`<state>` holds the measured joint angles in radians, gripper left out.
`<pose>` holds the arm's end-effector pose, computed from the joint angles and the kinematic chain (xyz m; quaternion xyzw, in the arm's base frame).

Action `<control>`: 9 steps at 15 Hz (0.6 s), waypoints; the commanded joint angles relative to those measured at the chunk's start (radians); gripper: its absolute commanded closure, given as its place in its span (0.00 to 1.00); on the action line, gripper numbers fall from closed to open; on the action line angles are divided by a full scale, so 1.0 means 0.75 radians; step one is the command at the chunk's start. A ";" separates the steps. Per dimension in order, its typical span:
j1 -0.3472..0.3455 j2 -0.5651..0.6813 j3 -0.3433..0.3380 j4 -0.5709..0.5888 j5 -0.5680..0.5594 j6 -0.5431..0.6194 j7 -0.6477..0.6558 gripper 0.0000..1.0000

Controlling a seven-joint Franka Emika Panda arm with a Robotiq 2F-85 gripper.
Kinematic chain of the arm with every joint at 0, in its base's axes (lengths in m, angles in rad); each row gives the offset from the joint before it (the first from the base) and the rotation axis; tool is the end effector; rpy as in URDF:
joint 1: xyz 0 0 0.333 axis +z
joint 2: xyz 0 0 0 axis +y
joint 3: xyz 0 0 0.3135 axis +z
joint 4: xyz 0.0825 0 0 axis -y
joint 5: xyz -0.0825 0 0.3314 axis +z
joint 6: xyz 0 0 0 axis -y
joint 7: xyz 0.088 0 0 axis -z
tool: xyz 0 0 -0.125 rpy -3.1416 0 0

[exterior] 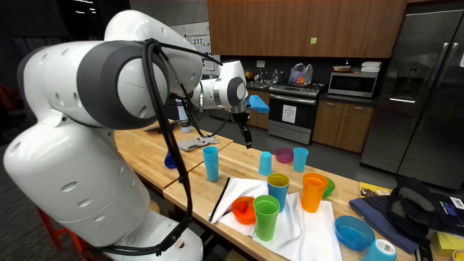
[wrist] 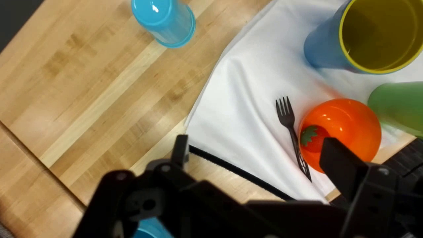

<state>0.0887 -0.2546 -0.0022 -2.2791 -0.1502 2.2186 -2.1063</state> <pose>0.4445 0.0315 0.4809 0.4184 0.9008 -0.0025 0.1157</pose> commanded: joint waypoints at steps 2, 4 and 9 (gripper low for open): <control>0.017 0.123 0.019 0.256 -0.002 -0.130 -0.019 0.00; 0.008 0.077 0.020 0.186 -0.009 -0.093 -0.006 0.00; 0.016 0.151 0.044 0.286 -0.008 -0.124 -0.005 0.00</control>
